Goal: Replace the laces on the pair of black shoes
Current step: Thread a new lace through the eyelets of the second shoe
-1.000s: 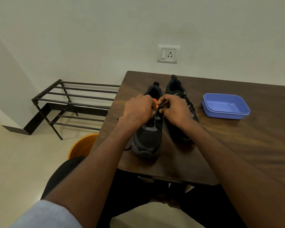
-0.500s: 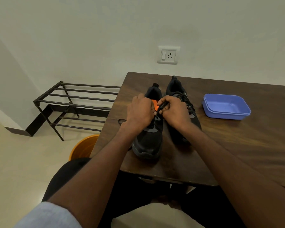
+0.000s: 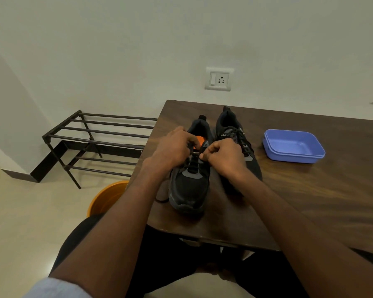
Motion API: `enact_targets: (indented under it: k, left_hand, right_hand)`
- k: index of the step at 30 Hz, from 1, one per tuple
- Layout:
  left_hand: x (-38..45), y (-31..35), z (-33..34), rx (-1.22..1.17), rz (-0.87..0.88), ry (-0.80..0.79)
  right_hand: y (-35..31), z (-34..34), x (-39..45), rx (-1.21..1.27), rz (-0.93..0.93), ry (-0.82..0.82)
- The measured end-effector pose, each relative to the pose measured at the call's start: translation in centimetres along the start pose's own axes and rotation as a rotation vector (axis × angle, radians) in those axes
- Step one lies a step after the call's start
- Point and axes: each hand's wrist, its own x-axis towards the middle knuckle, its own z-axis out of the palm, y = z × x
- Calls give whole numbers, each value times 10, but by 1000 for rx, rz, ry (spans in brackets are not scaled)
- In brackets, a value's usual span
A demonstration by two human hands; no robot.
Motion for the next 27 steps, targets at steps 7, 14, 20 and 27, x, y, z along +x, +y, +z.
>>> enact_targets:
  k: [7, 14, 20, 27]
  left_hand:
    - [0, -4, -9, -28, 37, -38]
    - [0, -5, -15, -51, 39, -59]
    - [1, -6, -13, -62, 47, -62]
    - [9, -12, -8, -104, 27, -84]
  right_hand:
    - [-11, -34, 14, 431, 52, 602]
    - [0, -42, 16, -269, -167, 581]
    - [1, 5, 1, -282, -51, -17]
    - [-11, -59, 9, 273, 80, 882]
